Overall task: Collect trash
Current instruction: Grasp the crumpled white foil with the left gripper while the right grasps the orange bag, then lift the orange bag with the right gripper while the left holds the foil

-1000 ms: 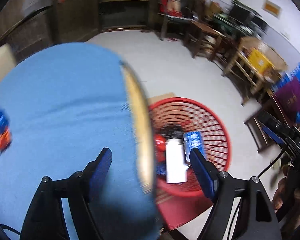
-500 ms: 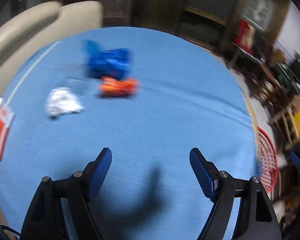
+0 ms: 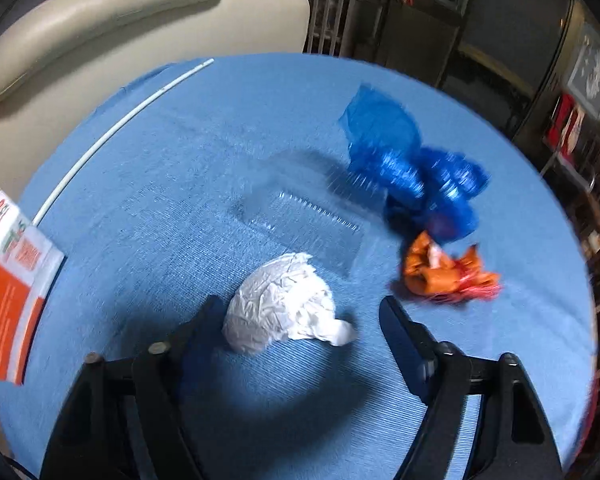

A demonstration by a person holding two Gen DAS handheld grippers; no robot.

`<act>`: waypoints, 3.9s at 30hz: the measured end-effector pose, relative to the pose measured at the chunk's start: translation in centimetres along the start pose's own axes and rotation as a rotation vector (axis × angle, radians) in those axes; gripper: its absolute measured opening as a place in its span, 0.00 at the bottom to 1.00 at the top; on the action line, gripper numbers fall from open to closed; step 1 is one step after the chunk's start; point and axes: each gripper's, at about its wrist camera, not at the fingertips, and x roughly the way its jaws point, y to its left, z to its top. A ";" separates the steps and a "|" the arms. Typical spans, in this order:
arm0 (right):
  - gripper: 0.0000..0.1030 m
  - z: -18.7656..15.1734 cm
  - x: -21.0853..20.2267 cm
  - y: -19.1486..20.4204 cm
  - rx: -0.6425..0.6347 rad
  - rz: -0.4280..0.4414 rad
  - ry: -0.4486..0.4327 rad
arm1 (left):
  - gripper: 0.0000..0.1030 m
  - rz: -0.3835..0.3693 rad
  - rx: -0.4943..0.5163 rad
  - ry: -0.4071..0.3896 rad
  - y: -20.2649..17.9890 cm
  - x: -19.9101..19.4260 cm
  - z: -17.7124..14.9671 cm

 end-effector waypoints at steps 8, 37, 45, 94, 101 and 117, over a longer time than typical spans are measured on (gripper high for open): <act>0.76 1.2 2.5 4.2 -0.089 0.030 0.026 | 0.32 -0.007 -0.011 -0.013 2.0 -2.2 -3.7; 0.65 3.2 23.0 22.4 -0.335 0.081 0.197 | 0.32 0.014 -0.038 -0.047 4.8 -8.2 -9.1; 0.65 0.9 15.4 17.7 -0.280 0.160 0.149 | 0.32 -0.016 -0.009 -0.025 1.6 -9.5 -9.1; 0.65 -2.2 3.5 4.5 -0.050 0.173 0.027 | 0.32 -0.029 0.186 0.018 -9.4 -10.3 -10.9; 0.65 -2.1 2.8 3.3 -0.037 0.150 0.017 | 0.32 -0.055 0.208 0.013 -10.8 -10.5 -10.6; 0.65 -2.2 -0.6 -3.9 0.076 0.052 -0.045 | 0.32 -0.093 0.297 -0.015 -14.9 -11.8 -11.1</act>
